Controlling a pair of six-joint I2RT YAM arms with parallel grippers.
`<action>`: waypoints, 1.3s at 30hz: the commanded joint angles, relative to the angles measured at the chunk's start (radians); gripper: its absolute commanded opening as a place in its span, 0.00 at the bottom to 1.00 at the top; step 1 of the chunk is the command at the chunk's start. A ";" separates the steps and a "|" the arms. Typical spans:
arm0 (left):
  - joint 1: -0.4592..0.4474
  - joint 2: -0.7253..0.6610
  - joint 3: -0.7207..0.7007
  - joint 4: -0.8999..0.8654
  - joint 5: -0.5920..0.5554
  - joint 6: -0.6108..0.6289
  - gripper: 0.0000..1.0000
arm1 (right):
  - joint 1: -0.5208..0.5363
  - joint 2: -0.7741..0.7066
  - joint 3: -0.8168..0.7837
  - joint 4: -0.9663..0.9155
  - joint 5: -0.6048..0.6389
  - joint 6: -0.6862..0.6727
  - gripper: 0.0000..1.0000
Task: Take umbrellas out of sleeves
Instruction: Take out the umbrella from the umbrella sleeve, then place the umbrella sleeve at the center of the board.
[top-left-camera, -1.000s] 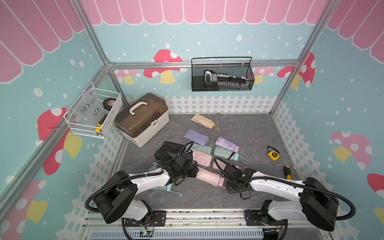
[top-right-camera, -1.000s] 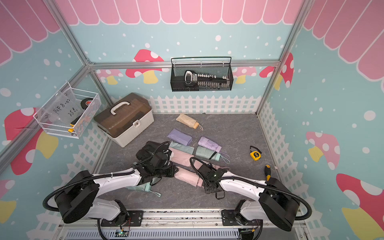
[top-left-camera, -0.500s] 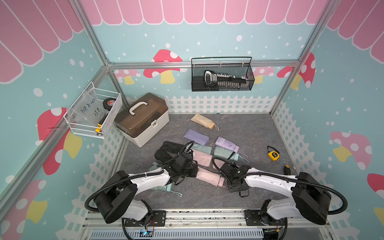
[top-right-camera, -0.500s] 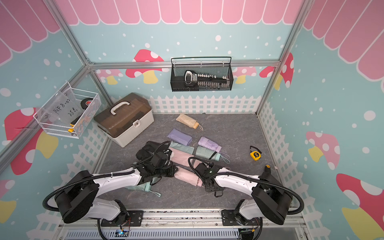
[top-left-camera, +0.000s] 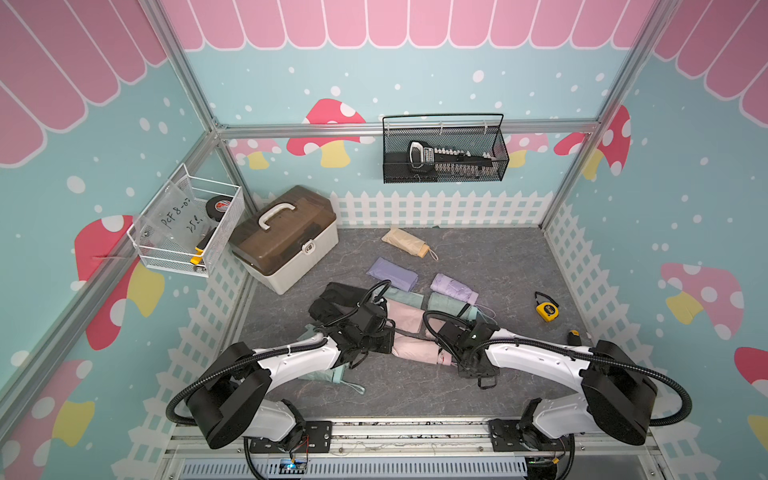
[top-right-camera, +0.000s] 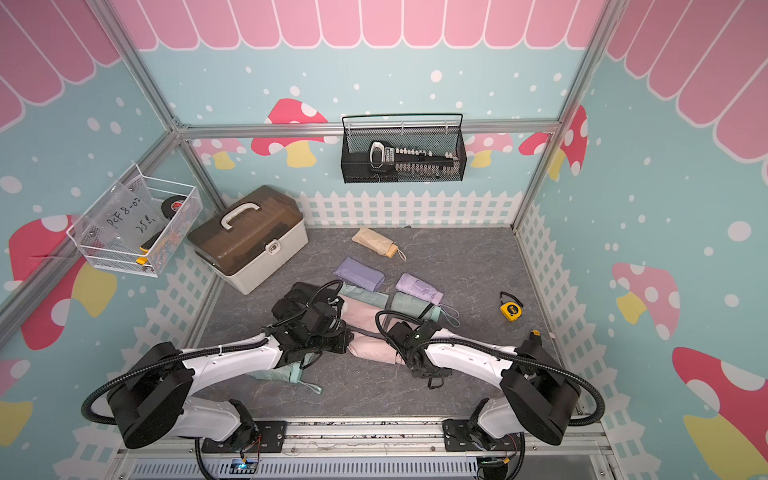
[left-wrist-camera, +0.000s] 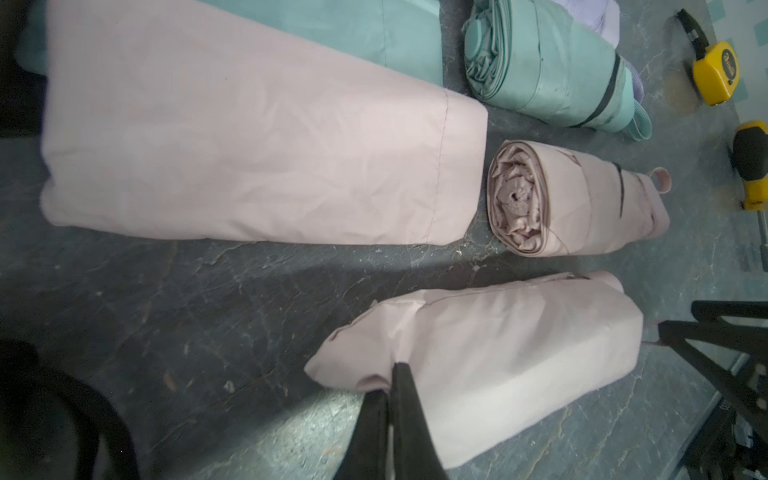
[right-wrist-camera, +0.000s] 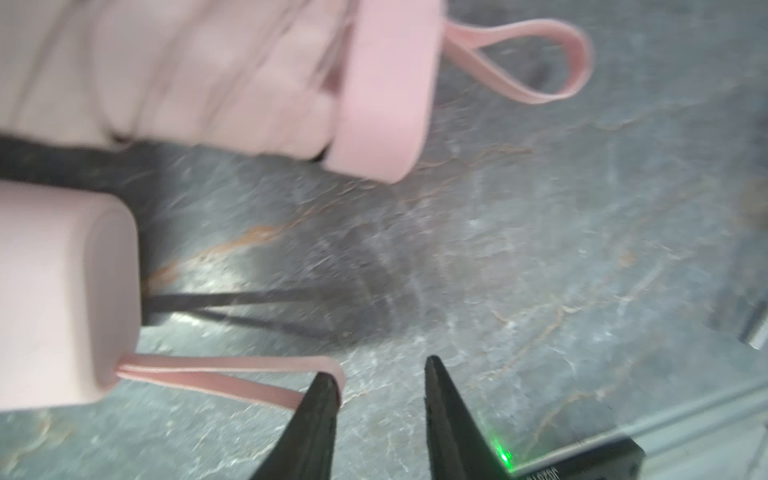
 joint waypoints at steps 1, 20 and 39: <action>0.011 -0.039 0.020 -0.031 -0.062 0.035 0.00 | -0.020 0.039 0.017 -0.169 0.115 0.080 0.30; 0.033 -0.076 -0.022 -0.033 -0.062 0.030 0.00 | -0.110 -0.006 -0.008 -0.222 0.165 0.105 0.26; 0.192 -0.015 -0.008 -0.034 0.050 0.015 0.00 | -0.131 0.045 0.119 -0.256 0.242 0.086 0.26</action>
